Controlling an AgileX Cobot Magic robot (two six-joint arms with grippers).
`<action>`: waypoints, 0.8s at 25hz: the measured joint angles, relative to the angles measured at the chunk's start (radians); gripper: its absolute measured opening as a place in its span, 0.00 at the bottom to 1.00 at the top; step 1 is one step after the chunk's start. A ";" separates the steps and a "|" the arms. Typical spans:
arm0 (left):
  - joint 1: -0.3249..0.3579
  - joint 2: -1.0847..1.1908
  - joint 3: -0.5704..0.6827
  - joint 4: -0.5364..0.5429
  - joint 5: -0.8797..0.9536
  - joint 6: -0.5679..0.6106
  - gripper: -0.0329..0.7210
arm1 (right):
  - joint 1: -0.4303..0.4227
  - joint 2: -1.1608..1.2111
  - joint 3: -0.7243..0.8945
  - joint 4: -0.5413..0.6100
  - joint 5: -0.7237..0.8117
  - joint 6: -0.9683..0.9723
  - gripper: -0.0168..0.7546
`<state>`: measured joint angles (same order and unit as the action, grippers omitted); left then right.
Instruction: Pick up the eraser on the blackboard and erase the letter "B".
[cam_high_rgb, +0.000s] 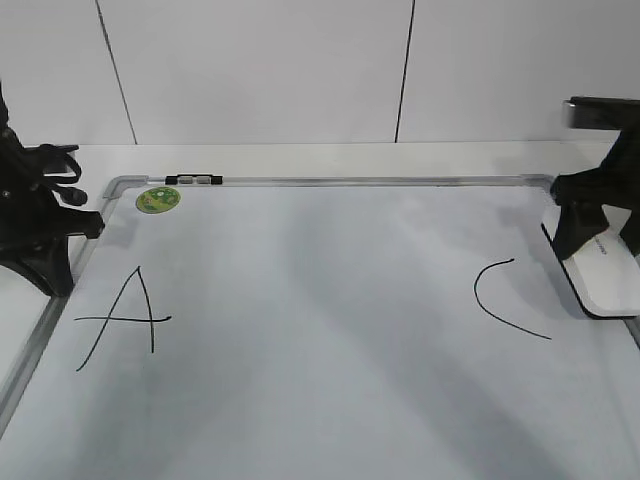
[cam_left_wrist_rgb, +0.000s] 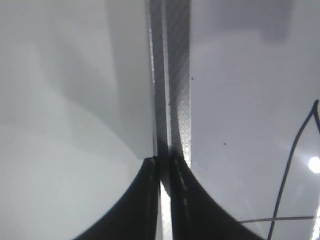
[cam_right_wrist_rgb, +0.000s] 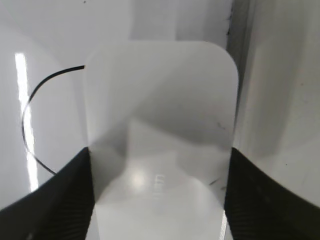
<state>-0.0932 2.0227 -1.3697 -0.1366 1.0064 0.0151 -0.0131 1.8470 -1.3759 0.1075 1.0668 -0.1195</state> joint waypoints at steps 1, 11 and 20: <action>0.000 0.000 0.000 0.000 0.000 0.000 0.07 | 0.000 0.002 0.005 0.000 -0.005 0.000 0.73; 0.000 0.000 0.000 -0.002 0.000 0.000 0.07 | 0.000 0.030 0.015 0.000 -0.049 0.000 0.73; 0.000 0.000 0.000 -0.002 0.000 0.000 0.07 | 0.000 0.049 0.017 -0.004 -0.052 0.000 0.73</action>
<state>-0.0932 2.0227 -1.3697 -0.1385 1.0064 0.0151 -0.0131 1.8963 -1.3585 0.1033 1.0149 -0.1195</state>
